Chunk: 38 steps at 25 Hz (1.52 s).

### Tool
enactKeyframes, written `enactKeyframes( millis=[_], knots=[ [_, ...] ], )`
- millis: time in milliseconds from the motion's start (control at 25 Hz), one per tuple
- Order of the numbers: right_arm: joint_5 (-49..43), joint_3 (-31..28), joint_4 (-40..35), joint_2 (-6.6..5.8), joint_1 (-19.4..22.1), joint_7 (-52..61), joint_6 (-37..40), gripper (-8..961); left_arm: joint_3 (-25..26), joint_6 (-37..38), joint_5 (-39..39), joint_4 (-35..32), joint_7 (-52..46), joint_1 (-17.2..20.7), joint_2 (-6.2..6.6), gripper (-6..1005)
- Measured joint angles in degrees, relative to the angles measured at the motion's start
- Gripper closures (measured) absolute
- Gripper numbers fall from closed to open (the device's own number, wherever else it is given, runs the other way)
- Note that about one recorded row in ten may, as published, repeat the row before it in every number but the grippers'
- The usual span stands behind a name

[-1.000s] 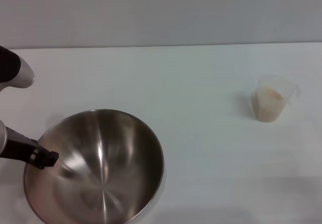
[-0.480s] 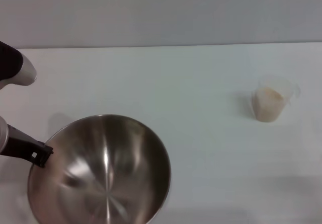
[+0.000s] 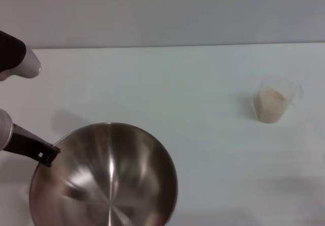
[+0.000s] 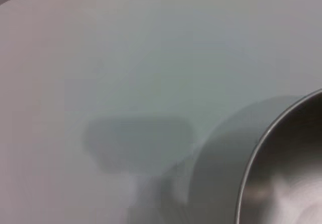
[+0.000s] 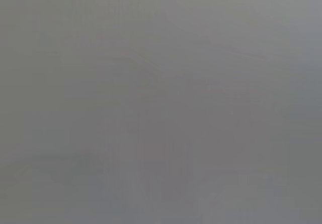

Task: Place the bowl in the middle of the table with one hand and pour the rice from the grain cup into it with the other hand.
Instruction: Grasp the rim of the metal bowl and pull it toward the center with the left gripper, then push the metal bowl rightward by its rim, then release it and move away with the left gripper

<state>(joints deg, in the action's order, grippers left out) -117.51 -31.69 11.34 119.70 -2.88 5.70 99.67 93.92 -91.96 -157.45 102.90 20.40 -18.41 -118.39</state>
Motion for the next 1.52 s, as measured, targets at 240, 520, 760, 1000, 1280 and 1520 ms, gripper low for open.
enactKeyframes(
  millis=[240,520,760,1000,1280,1520],
  knots=[
    [0.0,0.06,0.0,0.0,-0.09,0.01,0.0,114,6.43,-2.83,5.78,-5.35,2.83,-5.32,0.14,934],
    [0.0,0.06,0.0,0.0,-0.25,0.01,-0.02,114,10.78,-2.68,9.28,-11.14,6.32,-9.42,0.17,952],
    [0.07,0.65,0.0,0.0,-0.47,0.01,-0.06,114,13.32,-2.53,10.11,-15.17,7.83,-11.99,0.24,959],
    [0.09,0.76,0.0,0.0,-0.91,0.01,-0.42,114,20.72,-3.54,14.2,-22.03,12.8,-16.13,0.43,958],
    [0.08,0.81,0.0,-0.05,-0.91,0.01,-0.8,114,25.51,-4.44,16.84,-25.97,16.15,-18.5,0.74,958],
    [0.05,1.44,0.0,-0.08,-1.03,0.01,-0.81,113,26.66,-4.77,17.69,-27.35,16.79,-19.62,1.17,958]
  ],
)
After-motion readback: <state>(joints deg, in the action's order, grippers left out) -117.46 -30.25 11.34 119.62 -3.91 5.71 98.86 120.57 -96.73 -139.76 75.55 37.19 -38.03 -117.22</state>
